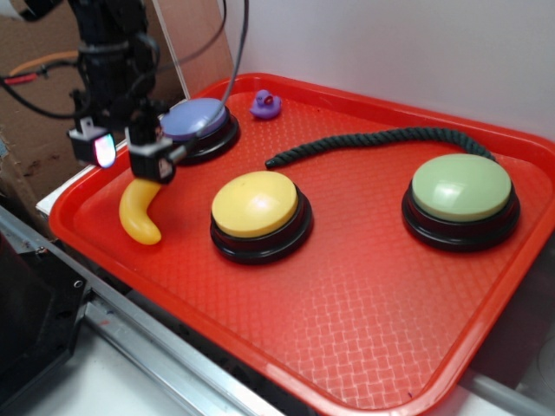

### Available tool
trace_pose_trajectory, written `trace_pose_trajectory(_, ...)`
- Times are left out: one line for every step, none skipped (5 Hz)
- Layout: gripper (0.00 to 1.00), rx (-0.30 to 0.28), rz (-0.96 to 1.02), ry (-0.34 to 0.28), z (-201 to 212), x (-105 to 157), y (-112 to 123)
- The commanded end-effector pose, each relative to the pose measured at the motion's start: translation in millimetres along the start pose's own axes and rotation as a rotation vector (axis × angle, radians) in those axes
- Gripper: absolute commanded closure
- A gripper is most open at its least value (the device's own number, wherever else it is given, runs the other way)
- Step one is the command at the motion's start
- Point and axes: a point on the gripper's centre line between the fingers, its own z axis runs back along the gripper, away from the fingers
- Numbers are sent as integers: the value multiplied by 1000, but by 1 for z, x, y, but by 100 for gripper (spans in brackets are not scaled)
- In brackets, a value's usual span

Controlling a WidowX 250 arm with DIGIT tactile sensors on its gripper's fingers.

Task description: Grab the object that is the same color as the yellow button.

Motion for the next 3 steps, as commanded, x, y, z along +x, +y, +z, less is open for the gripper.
trace_pose_trajectory(0,23,5,-21,-2,0,10)
trace_pose_trajectory(0,20,2,-33,-7,3,5)
trace_pose_trajectory(0,-16,-16,-46,-16,11,-9)
